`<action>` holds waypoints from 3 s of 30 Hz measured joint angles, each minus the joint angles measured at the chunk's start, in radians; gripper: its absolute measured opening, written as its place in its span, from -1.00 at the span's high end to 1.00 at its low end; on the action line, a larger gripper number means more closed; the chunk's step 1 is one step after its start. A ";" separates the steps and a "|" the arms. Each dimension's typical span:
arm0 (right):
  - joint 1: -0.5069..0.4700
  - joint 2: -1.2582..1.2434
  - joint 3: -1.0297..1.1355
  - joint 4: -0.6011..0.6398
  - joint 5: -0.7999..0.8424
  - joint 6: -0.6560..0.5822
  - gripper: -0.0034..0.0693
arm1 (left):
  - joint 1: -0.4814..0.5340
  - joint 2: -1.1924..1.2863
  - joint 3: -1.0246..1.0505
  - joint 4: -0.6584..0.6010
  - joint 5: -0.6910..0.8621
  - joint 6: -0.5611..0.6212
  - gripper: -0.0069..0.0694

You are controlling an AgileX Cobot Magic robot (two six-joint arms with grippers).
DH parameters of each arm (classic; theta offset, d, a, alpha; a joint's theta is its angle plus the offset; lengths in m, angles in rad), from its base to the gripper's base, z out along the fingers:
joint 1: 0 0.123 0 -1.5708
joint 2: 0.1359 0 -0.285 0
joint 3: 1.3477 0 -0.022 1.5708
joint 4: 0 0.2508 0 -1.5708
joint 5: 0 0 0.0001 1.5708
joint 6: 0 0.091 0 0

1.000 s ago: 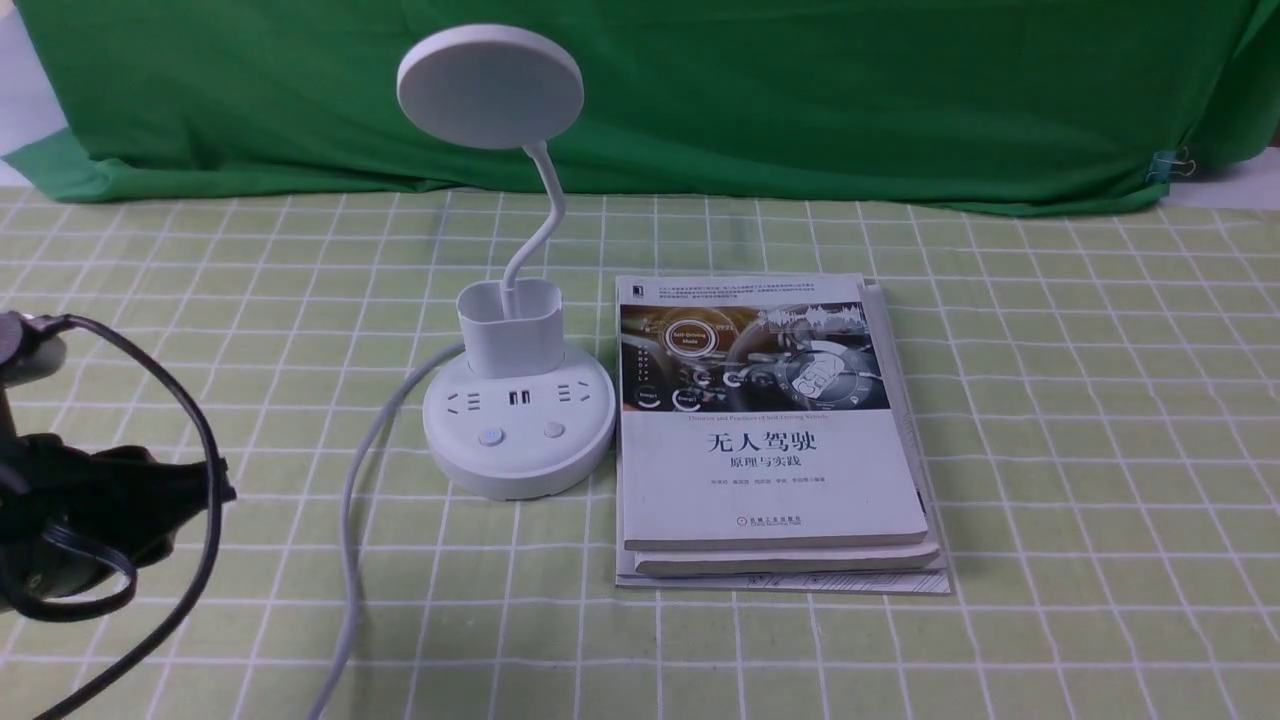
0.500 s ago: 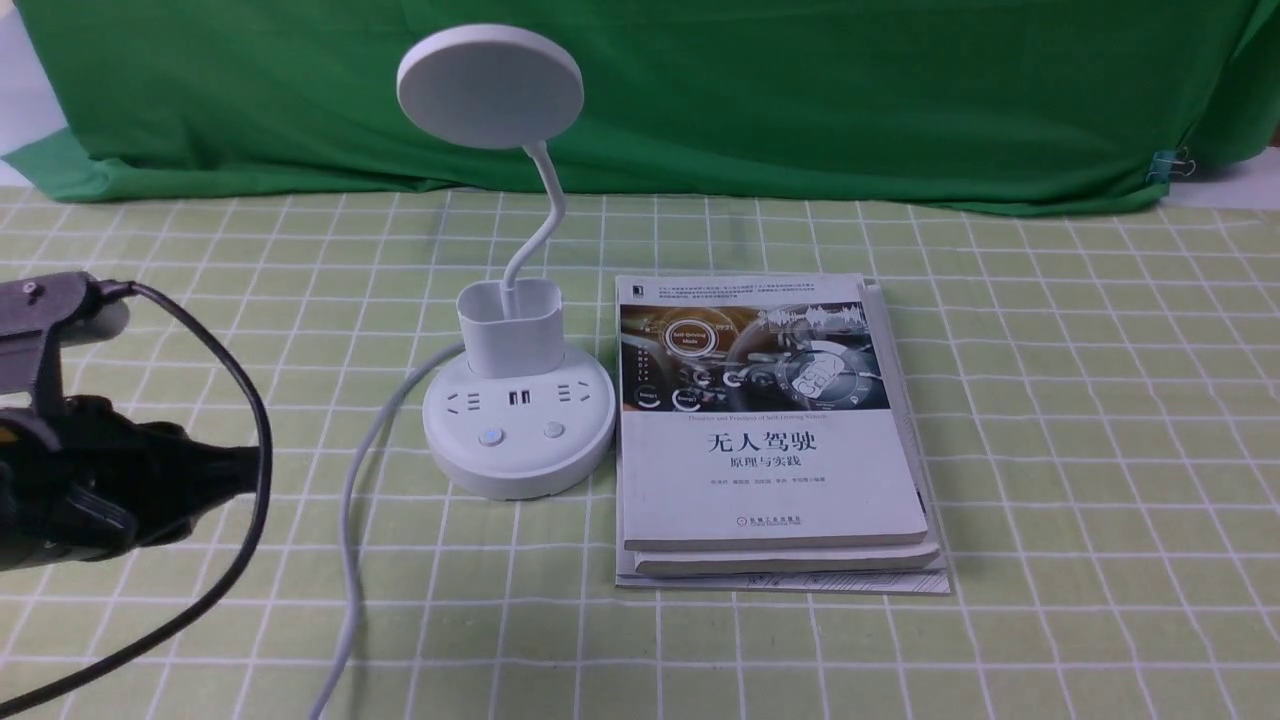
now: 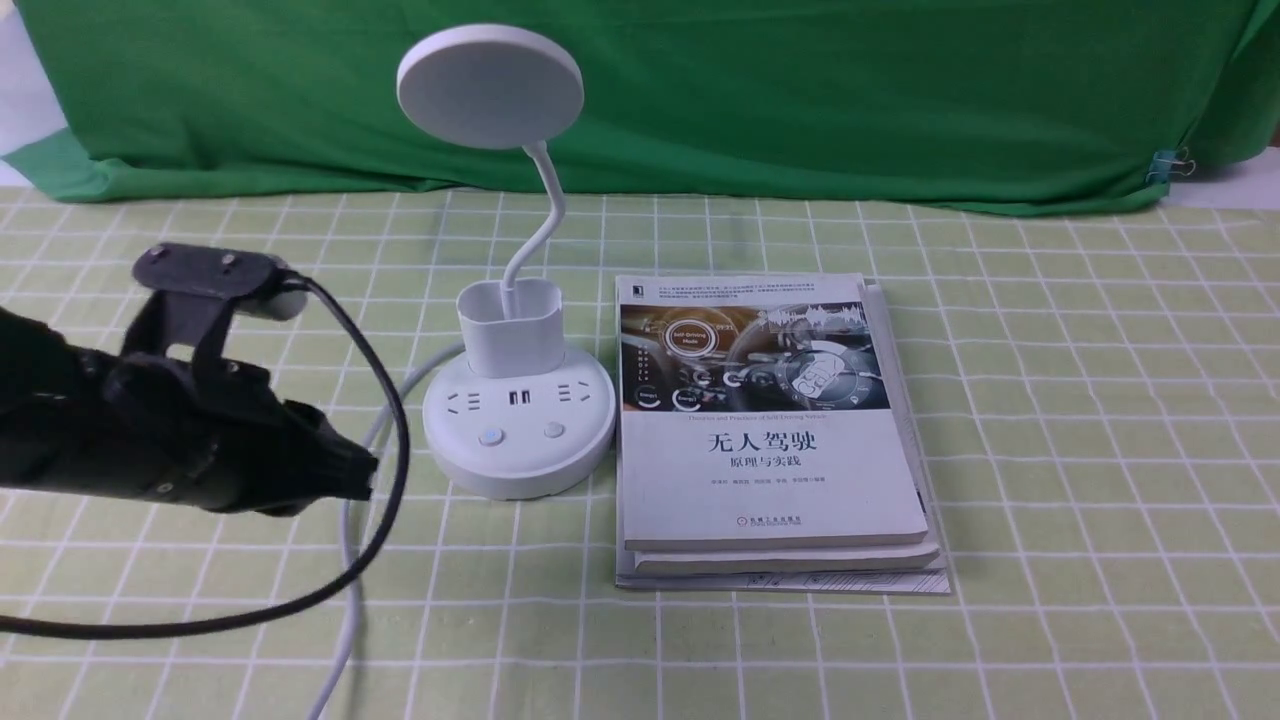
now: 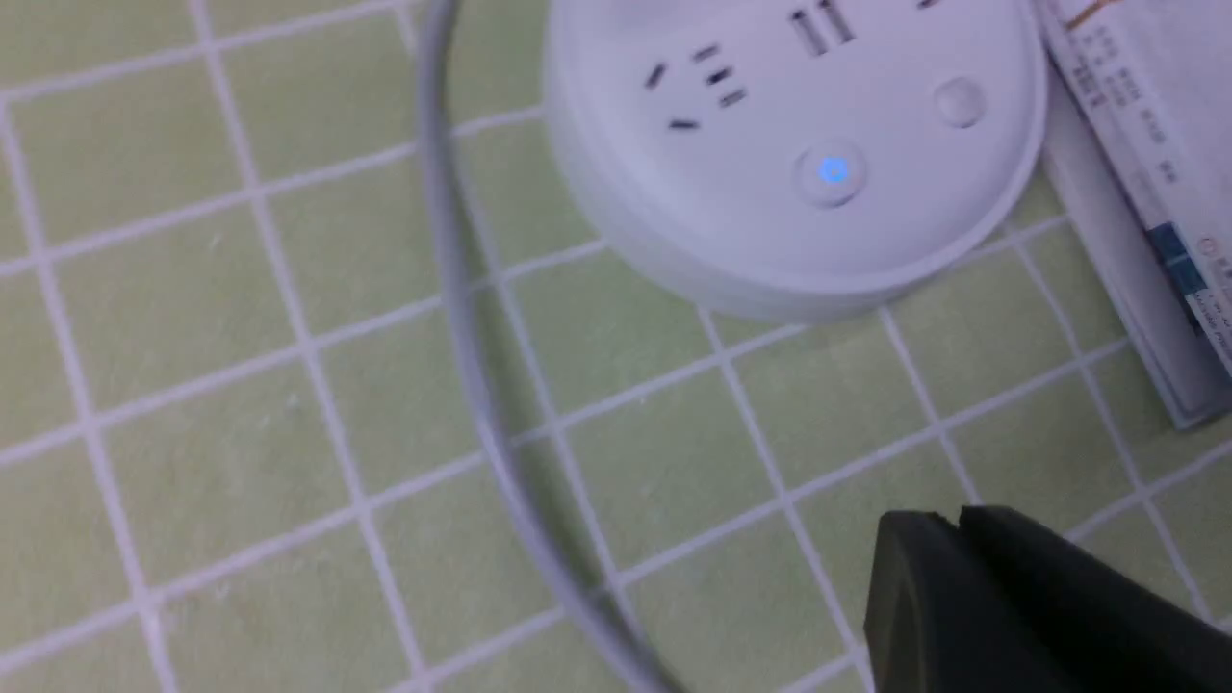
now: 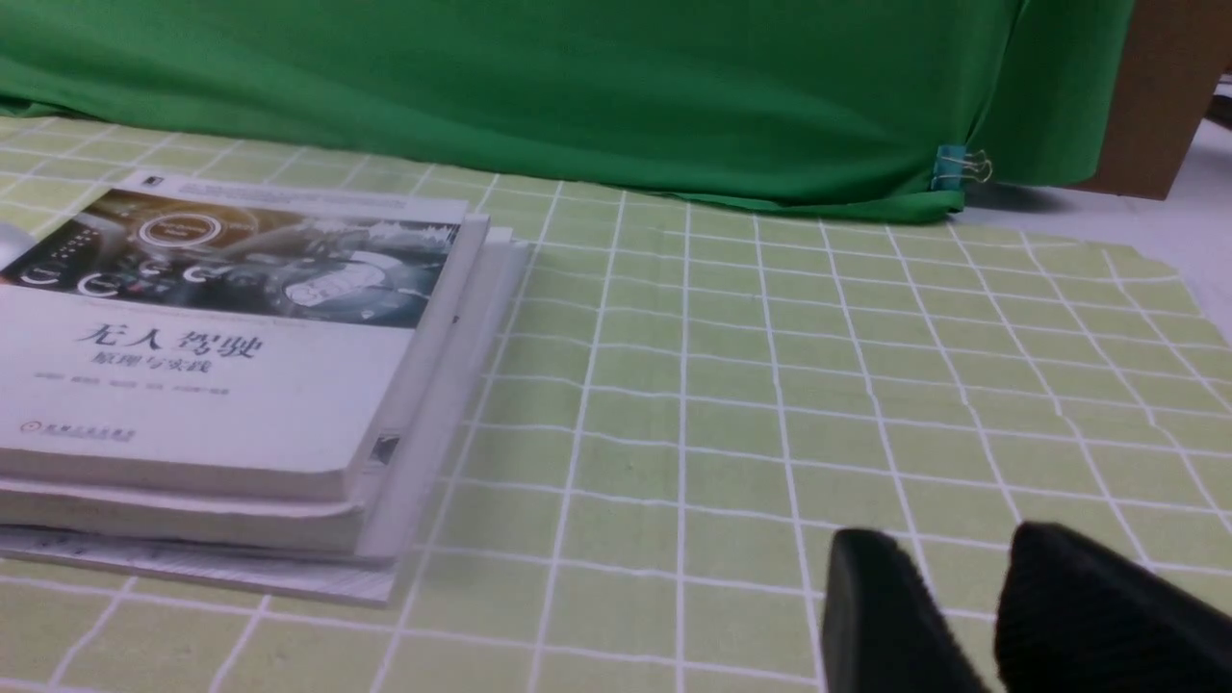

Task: Turn on the table lamp on the green coffee tablecloth with your hand.
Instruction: 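Press the power button on the lamp base to turn the lamp on with the left gripper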

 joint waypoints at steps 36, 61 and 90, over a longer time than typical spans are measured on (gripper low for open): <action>0.000 0.000 0.000 0.000 0.000 0.000 0.23 | -0.395 0.279 -0.023 0.173 -0.704 -0.360 0.77; 0.000 0.000 0.000 0.000 0.000 0.000 0.23 | -0.275 0.318 -0.134 0.249 -0.435 -0.575 0.77; 0.000 0.000 0.000 0.000 0.000 0.000 0.23 | -0.306 0.436 -0.273 0.251 -0.354 -0.449 0.77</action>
